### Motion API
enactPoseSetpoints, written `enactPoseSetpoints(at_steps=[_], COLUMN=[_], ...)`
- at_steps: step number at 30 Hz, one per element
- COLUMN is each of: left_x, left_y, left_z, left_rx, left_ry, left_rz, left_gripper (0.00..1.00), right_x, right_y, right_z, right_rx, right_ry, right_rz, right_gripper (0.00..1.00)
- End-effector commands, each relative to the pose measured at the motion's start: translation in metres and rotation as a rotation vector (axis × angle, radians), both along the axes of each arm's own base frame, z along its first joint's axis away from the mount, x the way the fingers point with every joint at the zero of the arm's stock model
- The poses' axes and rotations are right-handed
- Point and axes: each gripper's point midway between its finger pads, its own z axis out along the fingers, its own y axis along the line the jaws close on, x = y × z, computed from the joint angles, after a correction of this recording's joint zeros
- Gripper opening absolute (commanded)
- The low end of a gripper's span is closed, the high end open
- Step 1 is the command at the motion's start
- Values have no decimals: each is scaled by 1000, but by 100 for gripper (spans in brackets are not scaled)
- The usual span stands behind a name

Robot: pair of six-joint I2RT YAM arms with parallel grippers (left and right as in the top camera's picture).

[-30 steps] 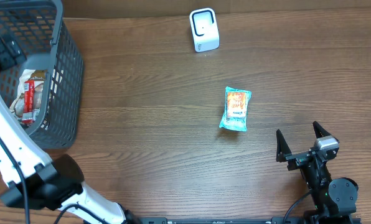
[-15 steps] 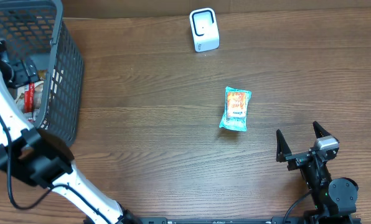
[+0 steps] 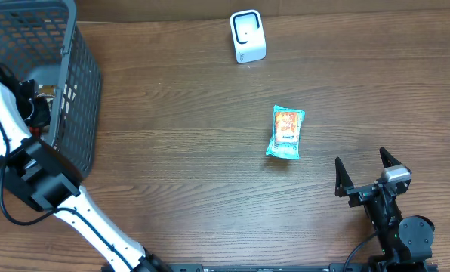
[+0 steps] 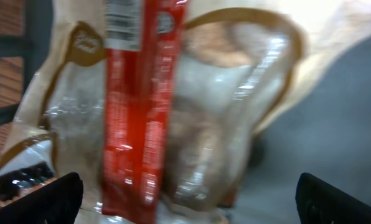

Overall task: Scan the item barcode
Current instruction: 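Move the left gripper back into the basket and grasp the brown pouch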

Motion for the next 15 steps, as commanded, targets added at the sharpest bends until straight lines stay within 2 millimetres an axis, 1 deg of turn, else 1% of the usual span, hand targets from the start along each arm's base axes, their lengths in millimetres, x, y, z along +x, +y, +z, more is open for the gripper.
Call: enactPoseSetpoints(at_steps=[1,4,6,15], left_x=[0,3,8,22], left_y=[7,10,8,11], left_z=[-4,-4,-6,-17], left_rx=[-2,6,-7,-4], left_ry=[-13,-28,-49,-93], left_rz=[-26,-31,-57,-113], left_gripper=[100,100,100,100], right_x=[0,0,0,0], right_y=[-1,-1,-1,-1], right_z=[-2,-2,-2,-2], right_rx=[-4,-4,-4,-4], right_ry=[-2,-2,-2,-2], right_rz=[-4,-4,-4,-4], right_gripper=[100,100,100,100])
